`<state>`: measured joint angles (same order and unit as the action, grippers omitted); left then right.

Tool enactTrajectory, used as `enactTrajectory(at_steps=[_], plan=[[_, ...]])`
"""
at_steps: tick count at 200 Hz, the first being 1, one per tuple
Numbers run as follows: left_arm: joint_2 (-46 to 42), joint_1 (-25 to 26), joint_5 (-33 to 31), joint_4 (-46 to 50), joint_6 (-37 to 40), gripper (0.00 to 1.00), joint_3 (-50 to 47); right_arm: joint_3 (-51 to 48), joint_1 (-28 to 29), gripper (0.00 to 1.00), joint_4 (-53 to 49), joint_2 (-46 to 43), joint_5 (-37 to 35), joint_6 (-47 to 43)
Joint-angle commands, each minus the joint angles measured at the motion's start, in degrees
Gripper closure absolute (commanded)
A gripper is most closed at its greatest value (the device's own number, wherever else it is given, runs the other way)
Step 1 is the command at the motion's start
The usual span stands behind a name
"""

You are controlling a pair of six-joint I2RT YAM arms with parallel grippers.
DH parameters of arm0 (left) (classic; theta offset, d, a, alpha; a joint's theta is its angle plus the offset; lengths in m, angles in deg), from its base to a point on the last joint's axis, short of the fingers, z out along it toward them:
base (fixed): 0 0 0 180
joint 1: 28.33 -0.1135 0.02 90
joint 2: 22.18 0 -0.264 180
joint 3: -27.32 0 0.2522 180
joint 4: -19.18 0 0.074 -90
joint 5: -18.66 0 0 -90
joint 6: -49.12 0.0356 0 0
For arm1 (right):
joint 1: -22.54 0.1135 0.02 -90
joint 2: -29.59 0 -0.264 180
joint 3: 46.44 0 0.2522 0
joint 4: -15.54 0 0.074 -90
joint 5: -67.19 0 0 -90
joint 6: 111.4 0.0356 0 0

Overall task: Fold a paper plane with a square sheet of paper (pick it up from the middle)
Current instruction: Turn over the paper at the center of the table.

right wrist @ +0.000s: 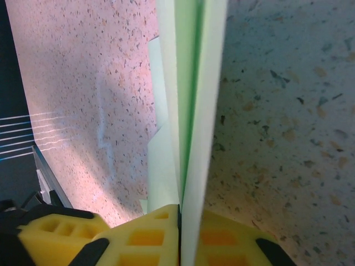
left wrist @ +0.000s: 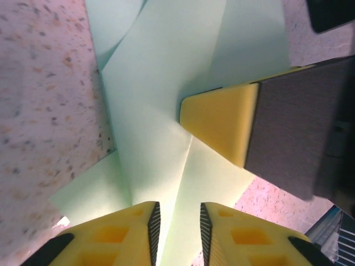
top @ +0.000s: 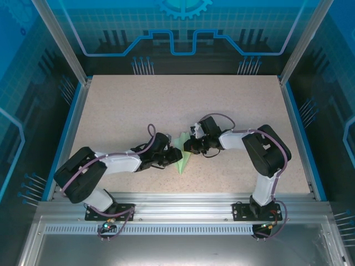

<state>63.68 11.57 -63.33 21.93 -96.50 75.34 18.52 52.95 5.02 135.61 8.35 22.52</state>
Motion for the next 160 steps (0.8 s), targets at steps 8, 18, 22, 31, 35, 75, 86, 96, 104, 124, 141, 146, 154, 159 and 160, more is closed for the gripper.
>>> enactTrajectory(at_steps=[8,18,22,31,35,75,86,96,104,124,141,146,154,159,160], plan=[[-6.6,-0.5,-5.9,7.5,-0.6,0.66,-1.8,1.6,1.0,0.93,-2.7,-1.4,1.0,-1.8],[-8.2,-0.5,-7.1,9.0,-0.9,0.64,-2.2,1.6,0.9,0.93,-3.4,-2.1,0.8,-2.3],[-8.7,-0.5,-7.4,9.6,-1.0,0.63,-2.3,1.6,0.9,0.93,-3.5,-2.4,0.8,-2.5],[-9.3,-0.6,-7.5,10.5,-1.1,0.61,-2.3,1.5,0.9,0.93,-3.8,-3.1,0.8,-2.8],[-9.4,-0.7,-7.2,10.6,-1.1,0.60,-2.2,1.5,1.0,0.93,-3.8,-3.4,0.7,-2.9],[-9.7,-0.8,-7.2,10.9,-2.4,0.58,-1.7,1.1,0.8,0.93,-9.8,-8.3,-4.0,-5.7],[-10.1,-0.9,-7.6,11.4,-2.6,0.58,-1.7,2.0,0.7,0.93,-14.9,-10.7,-8.0,-8.1],[-10.6,-1.0,-8.1,12.3,-2.8,0.58,-1.6,2.9,0.6,0.93,-20.0,-13.3,-12.2,-10.3],[-11.2,-0.9,-8.7,13.1,-2.8,0.58,-1.6,3.6,0.6,0.92,-23.8,-15.5,-15.9,-11.8],[-12.9,-1.1,-10.9,16.1,-3.0,0.58,-1.5,7.5,0.8,0.91,-35.3,-19.7,-28.2,-15.1],[-14.7,-1.2,-12.7,18.4,-2.9,0.57,-1.5,12.1,2.1,0.91,-45.4,-20.8,-41.3,-17.3],[-15.3,-1.2,-13.2,19.0,-2.9,0.57,-1.6,13.7,2.8,0.91,-48.7,-20.6,-46.0,-17.2],[-16.3,-1.2,-13.9,19.6,-3.0,0.57,-1.6,16.4,4.2,0.91,-53.8,-19.6,-53.4,-16.8],[-16.9,-1.2,-14.3,20.0,-3.0,0.57,-1.7,18.0,5.1,0.91,-56.8,-18.7,-57.6,-16.6],[-17.0,-1.3,-14.4,20.1,-2.9,0.57,-1.7,18.4,5.3,0.91,-57.3,-18.4,-58.3,-16.5]])
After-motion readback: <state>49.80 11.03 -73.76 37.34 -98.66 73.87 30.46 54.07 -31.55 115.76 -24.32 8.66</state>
